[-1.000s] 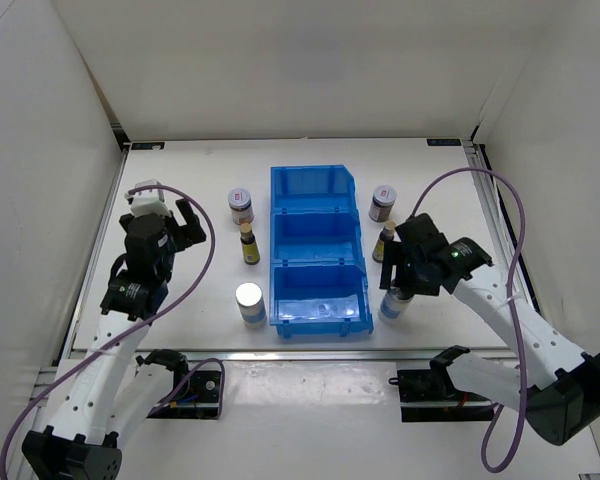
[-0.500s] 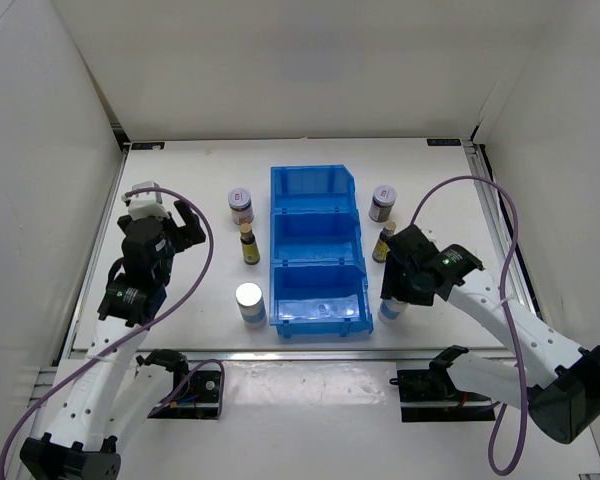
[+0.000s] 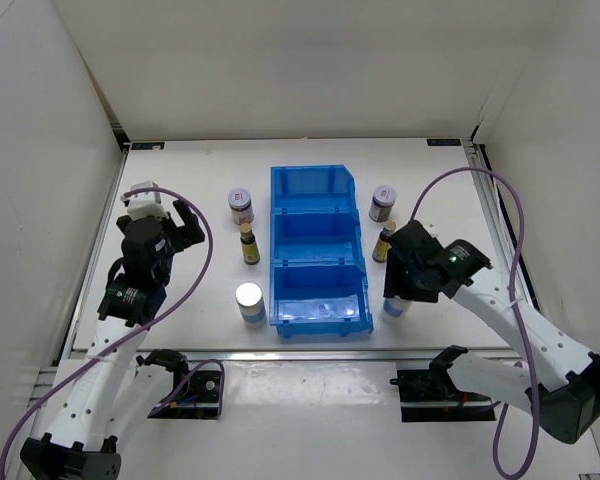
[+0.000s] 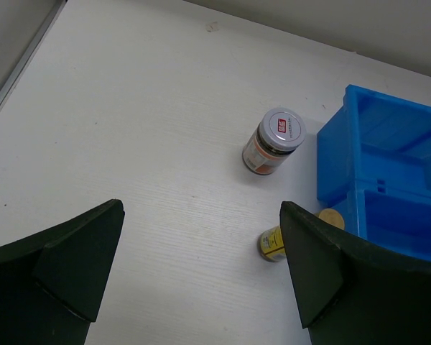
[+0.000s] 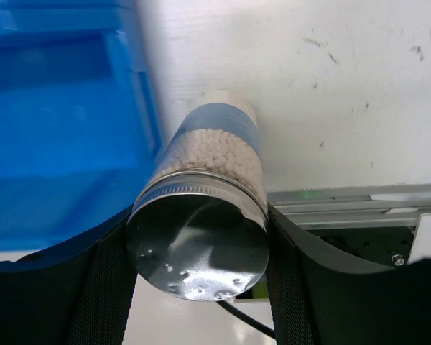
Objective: Organize the condiment bottles
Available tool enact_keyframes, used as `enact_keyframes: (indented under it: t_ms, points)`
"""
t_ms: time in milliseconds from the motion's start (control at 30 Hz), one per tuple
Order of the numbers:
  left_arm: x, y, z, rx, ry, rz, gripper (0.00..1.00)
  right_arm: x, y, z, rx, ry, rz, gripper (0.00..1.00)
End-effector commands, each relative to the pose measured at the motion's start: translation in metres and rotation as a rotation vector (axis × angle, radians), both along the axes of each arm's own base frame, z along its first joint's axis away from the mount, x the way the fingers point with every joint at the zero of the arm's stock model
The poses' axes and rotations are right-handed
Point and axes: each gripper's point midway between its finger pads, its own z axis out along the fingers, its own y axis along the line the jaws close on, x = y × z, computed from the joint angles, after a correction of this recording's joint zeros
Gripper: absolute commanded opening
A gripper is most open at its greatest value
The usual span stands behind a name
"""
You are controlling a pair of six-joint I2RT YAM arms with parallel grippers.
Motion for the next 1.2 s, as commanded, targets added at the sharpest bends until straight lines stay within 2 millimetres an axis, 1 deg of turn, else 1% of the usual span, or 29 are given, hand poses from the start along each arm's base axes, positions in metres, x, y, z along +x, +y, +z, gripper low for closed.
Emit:
enact_keyframes:
  t_ms: [0,33,67,133,167,300,333,367,400,467,500,533,567,633,667,700,733,800,833,867,900,933,967,1033,1067,1100,1133,1167]
  points:
    - [-0.002,0.001,0.004,-0.004,-0.015,0.008,1.00,0.014,0.004,0.053,0.038,-0.151,0.024,0.06]
    - [-0.002,0.001,0.004,-0.004,-0.015,0.008,1.00,0.016,0.011,0.067,0.060,-0.176,0.044,0.06]
    - [-0.002,0.001,0.004,-0.004,-0.015,0.008,1.00,0.019,0.011,0.076,0.061,-0.202,0.052,0.05]
    - [-0.002,0.001,0.004,-0.004,-0.015,0.008,1.00,0.018,0.024,0.084,0.077,-0.210,0.111,0.05]
    - [-0.002,0.001,0.004,-0.004,-0.015,0.008,1.00,0.021,0.030,0.097,0.102,-0.245,0.133,0.05]
    - [-0.002,0.001,0.004,-0.004,-0.015,0.008,1.00,0.023,0.062,0.106,0.141,-0.257,0.215,0.05]
    - [0.000,0.001,0.002,-0.002,-0.007,0.008,1.00,0.024,0.075,0.104,0.140,-0.257,0.256,0.05]
    - [0.000,0.001,0.002,-0.001,-0.007,0.008,1.00,0.025,0.083,0.102,0.142,-0.256,0.272,0.05]
    - [0.000,0.001,0.002,-0.001,-0.007,0.008,1.00,0.024,0.094,0.095,0.127,-0.241,0.312,0.05]
    - [0.000,0.001,0.002,-0.001,-0.007,0.008,1.00,0.029,0.111,0.094,0.135,-0.264,0.345,0.05]
    - [0.000,0.001,0.002,-0.001,-0.007,0.008,1.00,0.030,0.119,0.086,0.109,-0.256,0.360,0.05]
    - [0.000,0.001,0.002,-0.001,-0.007,0.008,1.00,0.034,0.122,0.079,0.095,-0.257,0.355,0.05]
    - [0.000,-0.001,0.002,-0.004,-0.006,-0.001,1.00,0.037,0.123,0.067,0.064,-0.240,0.353,0.05]
    - [0.000,-0.001,0.002,-0.004,-0.006,-0.001,1.00,0.040,0.126,0.058,0.060,-0.237,0.353,0.07]
    - [0.001,-0.002,-0.005,-0.013,-0.003,0.002,1.00,0.041,0.132,0.047,0.063,-0.228,0.367,0.08]
    - [0.002,-0.003,-0.008,-0.033,-0.005,0.007,1.00,0.040,0.136,0.041,0.072,-0.214,0.376,0.10]
    - [0.001,-0.001,-0.008,-0.034,-0.015,0.016,1.00,0.043,0.140,0.040,0.088,-0.230,0.375,0.12]
    - [0.002,0.002,-0.010,-0.029,-0.018,0.033,1.00,0.042,0.143,0.027,0.079,-0.207,0.381,0.13]
    - [0.002,0.003,-0.014,-0.033,-0.011,0.045,1.00,0.042,0.143,0.023,0.077,-0.205,0.381,0.15]
    - [0.002,0.003,-0.014,-0.033,-0.011,0.045,1.00,0.041,0.142,0.017,0.068,-0.191,0.374,0.21]
    - [0.002,0.003,-0.014,-0.033,-0.011,0.045,1.00,0.043,0.144,0.018,0.076,-0.198,0.374,0.23]
    - [0.002,0.000,-0.014,-0.038,-0.010,0.026,1.00,0.041,0.141,0.009,0.056,-0.179,0.375,0.25]
    - [0.004,-0.003,-0.014,-0.042,-0.012,0.015,1.00,0.039,0.143,0.006,0.065,-0.171,0.371,0.29]
    - [0.006,-0.006,-0.017,-0.032,0.000,-0.006,1.00,0.039,0.143,0.003,0.059,-0.164,0.372,0.34]
    - [0.006,-0.006,-0.017,-0.031,0.001,-0.006,1.00,0.037,0.145,0.003,0.059,-0.164,0.381,0.40]
    - [0.006,-0.007,-0.017,-0.021,0.003,-0.021,1.00,0.037,0.144,0.006,0.054,-0.183,0.381,0.53]
    - [0.005,-0.009,-0.017,-0.015,0.005,-0.037,1.00,0.036,0.141,0.005,0.044,-0.173,0.382,0.60]
    - [0.005,-0.009,-0.017,-0.015,0.005,-0.037,1.00,0.037,0.142,0.017,0.049,-0.203,0.381,0.70]
